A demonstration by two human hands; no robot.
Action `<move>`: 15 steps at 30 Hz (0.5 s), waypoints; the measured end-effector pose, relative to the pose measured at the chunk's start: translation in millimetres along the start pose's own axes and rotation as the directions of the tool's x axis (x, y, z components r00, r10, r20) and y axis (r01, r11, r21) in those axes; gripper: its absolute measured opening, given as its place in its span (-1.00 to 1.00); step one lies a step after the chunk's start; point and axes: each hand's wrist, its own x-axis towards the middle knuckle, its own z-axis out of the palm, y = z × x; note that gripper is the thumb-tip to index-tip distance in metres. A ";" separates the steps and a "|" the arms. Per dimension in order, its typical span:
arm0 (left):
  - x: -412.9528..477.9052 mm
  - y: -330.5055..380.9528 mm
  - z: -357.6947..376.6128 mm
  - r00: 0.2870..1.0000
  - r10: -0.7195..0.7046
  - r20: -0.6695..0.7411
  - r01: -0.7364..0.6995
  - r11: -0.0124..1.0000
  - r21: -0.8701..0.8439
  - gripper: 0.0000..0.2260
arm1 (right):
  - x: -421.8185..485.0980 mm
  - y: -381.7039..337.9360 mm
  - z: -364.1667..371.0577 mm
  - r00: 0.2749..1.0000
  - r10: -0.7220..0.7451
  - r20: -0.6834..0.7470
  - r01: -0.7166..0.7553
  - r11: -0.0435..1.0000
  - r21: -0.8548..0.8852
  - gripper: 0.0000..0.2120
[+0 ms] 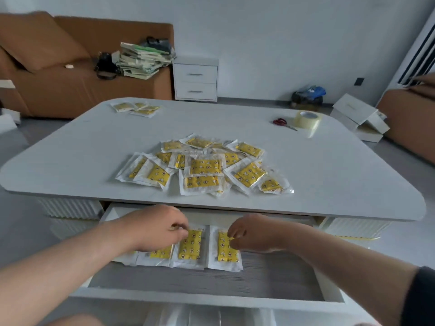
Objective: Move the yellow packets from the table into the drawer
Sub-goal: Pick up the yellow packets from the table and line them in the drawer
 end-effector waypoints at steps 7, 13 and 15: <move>-17.7 38.0 -29.1 0.967 -0.160 -0.200 0.082 0.933 -0.351 -0.85 | -36.0 -24.2 -13.5 0.961 -0.019 -0.277 0.060 0.988 0.139 -0.75; -7.6 29.1 5.9 0.973 -0.211 -0.092 0.157 0.900 -0.408 -0.86 | -15.6 -6.3 1.1 0.949 0.017 -0.314 0.063 0.968 0.244 -0.80; 0.6 16.3 11.5 0.975 -0.224 -0.012 0.204 0.909 -0.362 -0.82 | -2.8 3.0 0.2 0.960 0.012 -0.280 0.052 0.973 0.223 -0.82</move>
